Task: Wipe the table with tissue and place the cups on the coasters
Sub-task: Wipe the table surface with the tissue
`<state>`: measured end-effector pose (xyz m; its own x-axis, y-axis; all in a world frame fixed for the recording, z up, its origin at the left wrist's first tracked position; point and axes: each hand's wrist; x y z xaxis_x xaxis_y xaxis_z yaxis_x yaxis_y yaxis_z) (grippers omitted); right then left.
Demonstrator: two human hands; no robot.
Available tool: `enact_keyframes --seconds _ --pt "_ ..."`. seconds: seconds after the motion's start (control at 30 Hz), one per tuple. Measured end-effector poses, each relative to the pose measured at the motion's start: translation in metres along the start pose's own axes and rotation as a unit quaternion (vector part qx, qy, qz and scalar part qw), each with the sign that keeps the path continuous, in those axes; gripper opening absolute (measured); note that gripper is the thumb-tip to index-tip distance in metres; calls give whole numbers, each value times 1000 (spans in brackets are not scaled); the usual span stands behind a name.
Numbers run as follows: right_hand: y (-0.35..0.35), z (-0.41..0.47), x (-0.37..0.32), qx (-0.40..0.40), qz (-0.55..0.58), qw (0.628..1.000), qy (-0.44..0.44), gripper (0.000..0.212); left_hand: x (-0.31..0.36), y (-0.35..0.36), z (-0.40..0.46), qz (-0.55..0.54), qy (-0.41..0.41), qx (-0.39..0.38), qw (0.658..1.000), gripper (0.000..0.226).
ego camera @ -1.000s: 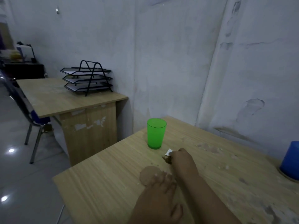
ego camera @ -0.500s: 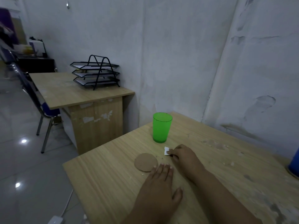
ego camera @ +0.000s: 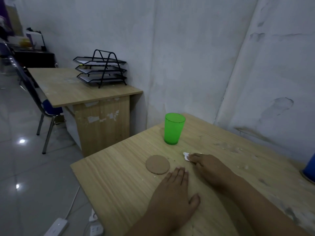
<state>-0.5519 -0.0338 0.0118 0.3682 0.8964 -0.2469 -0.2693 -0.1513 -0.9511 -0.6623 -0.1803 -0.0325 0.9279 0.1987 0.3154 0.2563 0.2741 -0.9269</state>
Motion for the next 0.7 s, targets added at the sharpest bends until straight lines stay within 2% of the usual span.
enact_keyframes --seconds 0.13,0.33,0.47,0.6,0.7 --pt "1 11 0 -5 -32 997 68 47 1 1 1 11 -2 5 1000 78" --pt "8 2 -15 1 27 999 22 43 2 0 2 14 -26 -8 1000 83" --pt "-3 -20 -2 -17 16 998 52 44 2 -1 4 18 -25 -19 999 84" --pt "3 19 -14 -24 -41 994 94 45 3 -5 2 15 -29 -18 999 82" --pt "16 29 -30 -17 -36 996 81 46 2 -4 2 9 -36 -14 999 82"
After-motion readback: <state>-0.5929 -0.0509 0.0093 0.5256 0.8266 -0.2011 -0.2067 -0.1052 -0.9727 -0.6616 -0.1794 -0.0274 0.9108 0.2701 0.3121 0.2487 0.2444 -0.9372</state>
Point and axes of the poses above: each hand's wrist, its own z-axis towards the middle knuckle, its own y-axis out of the palm, x = y × z, and after that the axes turned 14 degrees about -y, right-handed
